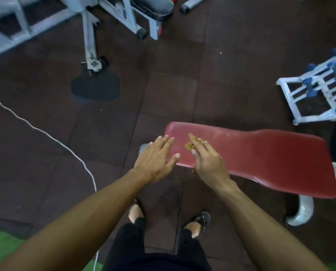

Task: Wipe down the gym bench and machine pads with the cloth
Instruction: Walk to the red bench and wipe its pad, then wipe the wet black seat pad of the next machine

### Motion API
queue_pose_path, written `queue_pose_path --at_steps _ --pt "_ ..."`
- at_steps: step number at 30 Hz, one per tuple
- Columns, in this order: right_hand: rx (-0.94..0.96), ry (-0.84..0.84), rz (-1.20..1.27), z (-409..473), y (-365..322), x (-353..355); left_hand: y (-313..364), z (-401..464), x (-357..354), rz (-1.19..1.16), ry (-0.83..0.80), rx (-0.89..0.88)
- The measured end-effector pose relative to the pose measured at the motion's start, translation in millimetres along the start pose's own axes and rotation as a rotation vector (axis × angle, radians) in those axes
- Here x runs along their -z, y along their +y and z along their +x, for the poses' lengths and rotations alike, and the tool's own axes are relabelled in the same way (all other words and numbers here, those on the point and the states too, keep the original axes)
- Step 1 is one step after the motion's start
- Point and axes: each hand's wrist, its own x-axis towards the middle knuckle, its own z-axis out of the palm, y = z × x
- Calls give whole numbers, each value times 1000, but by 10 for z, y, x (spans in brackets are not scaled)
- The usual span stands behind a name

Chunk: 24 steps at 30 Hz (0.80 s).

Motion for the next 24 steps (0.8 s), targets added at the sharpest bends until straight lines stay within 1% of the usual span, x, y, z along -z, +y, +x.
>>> queue_pose_path --at_steps 3,5,9,16,18,21,24 --pt "27 3 -1 268 -597 -250 -606 -120 385 17 21 35" --pt "77 18 -1 457 -979 -375 -989 -195 631 22 30 65" --pt "161 -48 -26 872 -1561 -605 -1553 -284 1046 10 66 120" --pt "198 -80 -13 1767 -2251 -966 -2284 -17 1595 -11 127 182" --pt "199 -75 -5 2100 -2399 -1050 -2510 155 1766 -16 131 200" --pt "239 -85 0 2599 -2597 -1162 -2845 463 2025 -32 182 231" --pt "227 -107 24 3155 -2791 -1238 -3138 795 2349 -71 192 276"
